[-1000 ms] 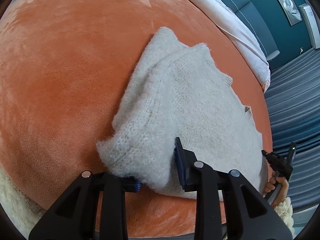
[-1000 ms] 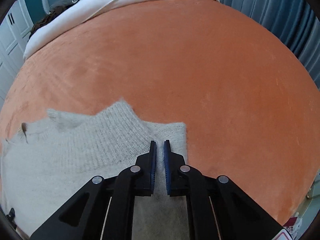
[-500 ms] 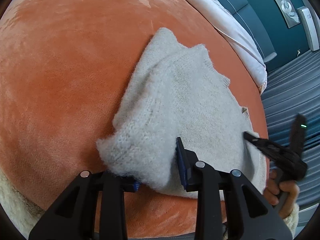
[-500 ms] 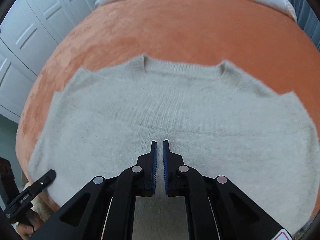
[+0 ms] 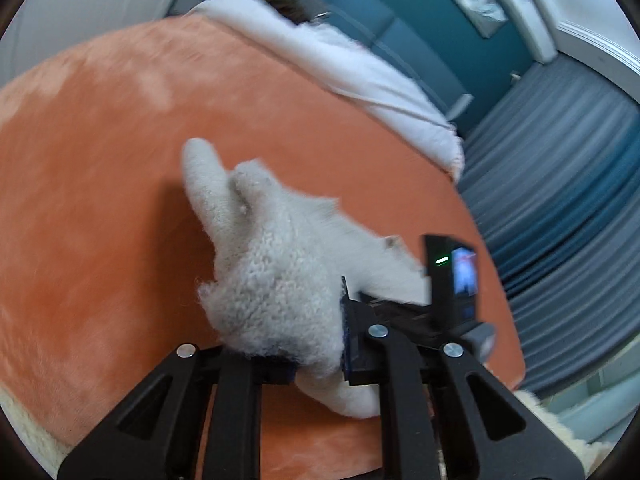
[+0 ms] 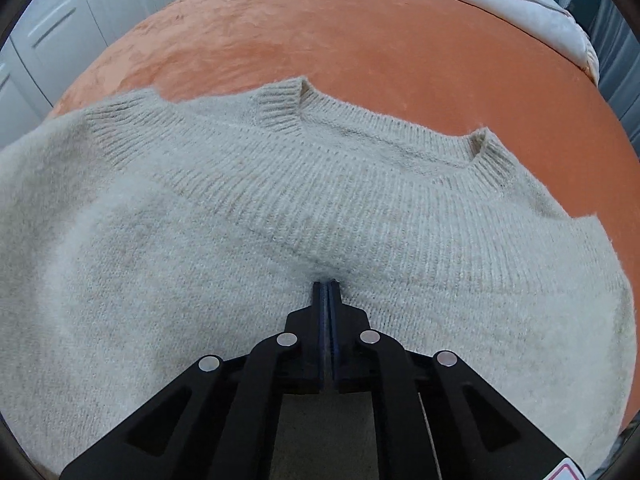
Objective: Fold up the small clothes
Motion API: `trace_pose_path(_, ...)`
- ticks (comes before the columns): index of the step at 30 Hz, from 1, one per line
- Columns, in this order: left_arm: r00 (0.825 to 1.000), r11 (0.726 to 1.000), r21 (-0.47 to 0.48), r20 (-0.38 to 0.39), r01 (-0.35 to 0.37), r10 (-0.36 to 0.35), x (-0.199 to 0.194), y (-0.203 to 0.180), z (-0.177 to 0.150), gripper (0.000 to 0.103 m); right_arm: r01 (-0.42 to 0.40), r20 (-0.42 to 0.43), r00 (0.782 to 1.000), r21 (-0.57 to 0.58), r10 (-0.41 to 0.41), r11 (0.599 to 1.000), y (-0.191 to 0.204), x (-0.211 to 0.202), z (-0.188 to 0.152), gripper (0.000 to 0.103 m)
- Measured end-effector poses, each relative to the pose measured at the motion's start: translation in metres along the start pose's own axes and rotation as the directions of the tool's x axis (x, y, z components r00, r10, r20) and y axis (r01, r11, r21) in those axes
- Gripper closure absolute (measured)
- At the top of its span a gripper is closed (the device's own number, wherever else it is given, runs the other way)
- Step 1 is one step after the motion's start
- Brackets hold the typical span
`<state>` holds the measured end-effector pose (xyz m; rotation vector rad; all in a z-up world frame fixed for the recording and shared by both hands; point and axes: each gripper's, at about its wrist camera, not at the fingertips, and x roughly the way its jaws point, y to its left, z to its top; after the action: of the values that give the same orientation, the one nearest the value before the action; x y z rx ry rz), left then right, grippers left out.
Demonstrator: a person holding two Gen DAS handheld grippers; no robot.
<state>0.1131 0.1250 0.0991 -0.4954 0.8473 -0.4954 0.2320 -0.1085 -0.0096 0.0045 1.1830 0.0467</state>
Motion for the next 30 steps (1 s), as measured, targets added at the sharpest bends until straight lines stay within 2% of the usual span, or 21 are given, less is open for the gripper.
trace_pose_path(2, 0.999, 0.995, 0.093, 0.003, 0.04, -0.04, -0.001, -0.039, 0.01, 0.089, -0.137, 0.038, 0.99, 0.094, 0.134, 0.986, -0.033, -0.022, -0.007, 0.095)
trace_pose_path(4, 0.996, 0.979, 0.184, -0.007, 0.088, -0.088, 0.001, -0.077, 0.015, 0.089, -0.254, 0.094, 0.967, 0.216, 0.239, 0.943, -0.076, -0.048, -0.018, 0.087)
trace_pose_path(6, 0.988, 0.952, 0.264, -0.044, 0.152, -0.145, 0.011, -0.117, 0.012, 0.089, -0.293, 0.169, 0.953, 0.303, 0.251, 0.907, -0.12, -0.077, -0.037, 0.082)
trace_pose_path(8, 0.975, 0.924, 0.314, -0.103, 0.218, -0.195, 0.031, -0.149, -0.001, 0.089, -0.298, 0.225, 0.948, 0.362, 0.227, 0.883, -0.162, -0.104, -0.062, 0.075)
trace_pose_path(10, 0.961, 0.901, 0.348, -0.185, 0.26, -0.206, 0.064, -0.176, -0.025, 0.089, -0.281, 0.252, 0.949, 0.401, 0.19, 0.872, -0.196, -0.125, -0.089, 0.07)
trace_pose_path(12, 0.953, 0.898, 0.362, -0.258, 0.248, -0.159, 0.103, -0.189, -0.052, 0.087, -0.274, 0.264, 0.95, 0.439, 0.169, 0.856, -0.222, -0.139, -0.116, 0.066)
trace_pose_path(14, 0.944, 0.909, 0.365, -0.318, 0.204, -0.084, 0.14, -0.191, -0.082, 0.082, -0.276, 0.263, 0.951, 0.467, 0.166, 0.84, -0.245, -0.146, -0.135, 0.059)
trace_pose_path(16, 0.94, 0.917, 0.358, -0.338, 0.175, -0.048, 0.15, -0.189, -0.101, 0.08, -0.26, 0.256, 0.955, 0.49, 0.148, 0.832, -0.255, -0.15, -0.152, 0.057)
trace_pose_path(17, 0.94, 0.913, 0.367, -0.336, 0.18, -0.051, 0.146, -0.189, -0.107, 0.076, -0.26, 0.256, 0.956, 0.496, 0.146, 0.829, -0.258, -0.153, -0.158, 0.055)
trace_pose_path(18, 0.95, 0.899, 0.405, -0.311, 0.165, -0.034, 0.135, -0.189, -0.112, 0.059, -0.269, 0.264, 0.952, 0.499, 0.152, 0.824, -0.26, -0.156, -0.162, 0.054)
trace_pose_path(19, 0.963, 0.878, 0.463, -0.268, 0.118, 0.012, 0.124, -0.189, -0.117, 0.038, -0.292, 0.281, 0.945, 0.499, 0.166, 0.816, -0.26, -0.159, -0.164, 0.05)
trace_pose_path(20, 0.972, 0.859, 0.506, -0.227, 0.07, 0.054, 0.113, -0.187, -0.12, 0.021, -0.323, 0.299, 0.935, 0.496, 0.191, 0.806, -0.258, -0.161, -0.165, 0.045)
trace_pose_path(21, 0.976, 0.844, 0.536, -0.198, 0.031, 0.09, 0.104, -0.187, -0.125, 0.016, -0.347, 0.309, 0.927, 0.493, 0.212, 0.797, -0.254, -0.158, -0.164, 0.042)
trace_pose_path(22, 0.975, 0.821, 0.57, -0.172, -0.017, 0.14, 0.098, -0.181, -0.129, 0.014, -0.369, 0.314, 0.92, 0.491, 0.236, 0.789, -0.25, -0.157, -0.163, 0.038)
trace_pose_path(24, 0.957, 0.786, 0.613, -0.173, -0.08, 0.233, 0.098, -0.167, -0.135, 0.014, -0.428, 0.314, 0.899, 0.49, 0.304, 0.76, -0.249, -0.15, -0.156, 0.036)
trace_pose_path(26, 0.937, 0.775, 0.62, -0.182, -0.126, 0.298, 0.101, -0.151, -0.141, 0.014, -0.504, 0.317, 0.864, 0.505, 0.392, 0.701, -0.242, -0.135, -0.145, 0.034)
trace_pose_path(27, 0.929, 0.77, 0.622, -0.182, -0.144, 0.321, 0.106, -0.146, -0.143, 0.014, -0.517, 0.312, 0.856, 0.513, 0.412, 0.685, -0.241, -0.133, -0.144, 0.034)
trace_pose_path(30, 0.914, 0.757, 0.627, -0.175, -0.184, 0.367, 0.116, -0.134, -0.147, 0.014, -0.488, 0.23, 0.871, 0.514, 0.434, 0.706, -0.225, -0.119, -0.129, 0.034)
